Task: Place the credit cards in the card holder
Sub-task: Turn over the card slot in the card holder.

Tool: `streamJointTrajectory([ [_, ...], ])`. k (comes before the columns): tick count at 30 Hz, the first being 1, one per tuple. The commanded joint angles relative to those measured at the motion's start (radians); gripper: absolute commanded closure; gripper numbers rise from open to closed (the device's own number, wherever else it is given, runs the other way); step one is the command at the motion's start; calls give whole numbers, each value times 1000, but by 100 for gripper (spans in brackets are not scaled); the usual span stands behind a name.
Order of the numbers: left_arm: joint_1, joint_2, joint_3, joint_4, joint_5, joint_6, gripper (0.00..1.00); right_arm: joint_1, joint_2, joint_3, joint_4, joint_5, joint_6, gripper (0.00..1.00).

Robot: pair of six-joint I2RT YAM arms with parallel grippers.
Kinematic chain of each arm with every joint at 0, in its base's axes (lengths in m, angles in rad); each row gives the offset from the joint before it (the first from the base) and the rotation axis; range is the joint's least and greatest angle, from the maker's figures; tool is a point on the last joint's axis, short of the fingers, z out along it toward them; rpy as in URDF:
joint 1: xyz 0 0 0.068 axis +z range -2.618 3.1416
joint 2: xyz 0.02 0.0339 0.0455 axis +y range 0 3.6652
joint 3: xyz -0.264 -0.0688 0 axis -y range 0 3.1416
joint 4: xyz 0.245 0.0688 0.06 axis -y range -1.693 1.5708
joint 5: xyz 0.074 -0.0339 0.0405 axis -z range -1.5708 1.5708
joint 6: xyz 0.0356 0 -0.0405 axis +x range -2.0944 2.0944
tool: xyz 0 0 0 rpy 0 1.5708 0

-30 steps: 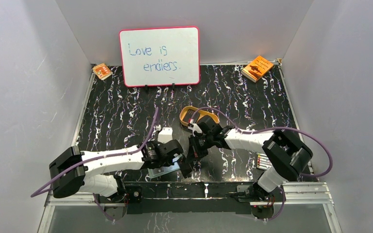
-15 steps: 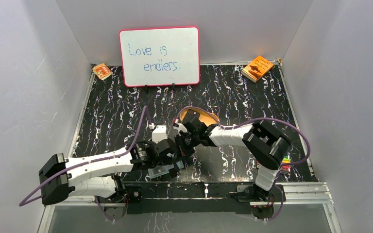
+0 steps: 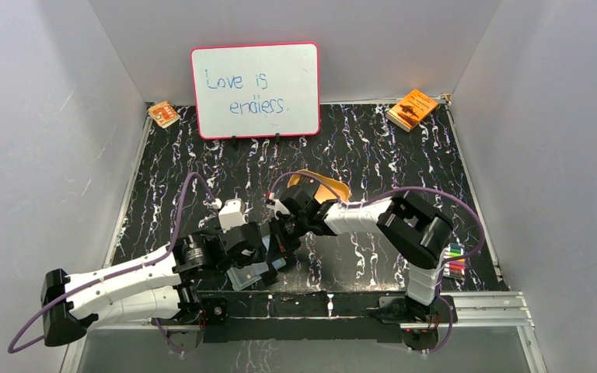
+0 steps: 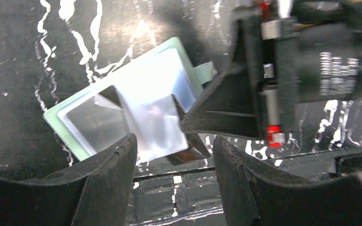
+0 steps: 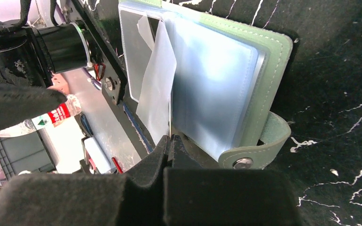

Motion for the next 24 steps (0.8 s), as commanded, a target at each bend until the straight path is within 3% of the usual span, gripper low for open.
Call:
streamJointTrajectory([
  [1,5,-3,-47,-153,-75,-138,45,4,-41,30,26,23,10,100],
  [5,4,1,-90,-263,-96,-308,55,7,-29,33,17,18,7,100],
  [11,6,-5,-181,-283,-76,-449,65,13,-71,-6,43,28,18,100],
  [24,10,88,-235,-13,-23,-275,88,20,-118,-78,114,-13,50,100],
])
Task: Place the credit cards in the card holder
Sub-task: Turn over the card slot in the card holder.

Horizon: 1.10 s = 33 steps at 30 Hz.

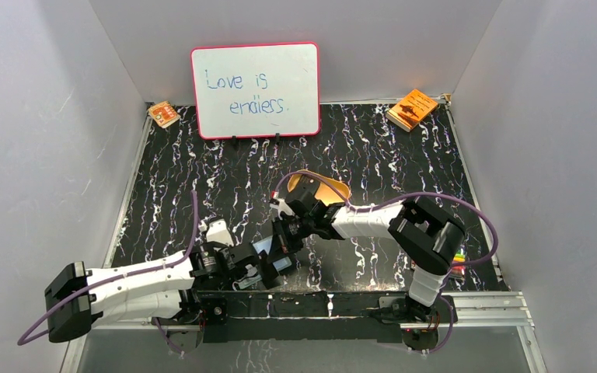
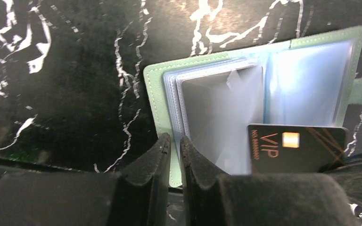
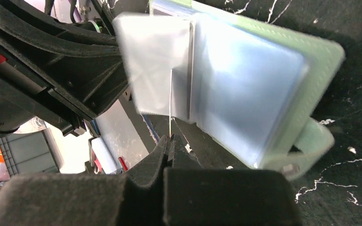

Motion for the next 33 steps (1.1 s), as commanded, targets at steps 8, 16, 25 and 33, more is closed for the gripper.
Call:
streamJointTrajectory([
  [8,17,127,101,81,-73,146,91,9,-10,1,18,4,4,100],
  [16,17,-48,203,-119,-165,126,68,4,-89,23,-32,47,-8,100],
  [25,17,-75,166,-82,-157,111,61,-57,-254,-111,-58,103,24,100],
  [33,17,-82,150,23,-115,138,53,-61,-242,-208,50,46,88,100],
])
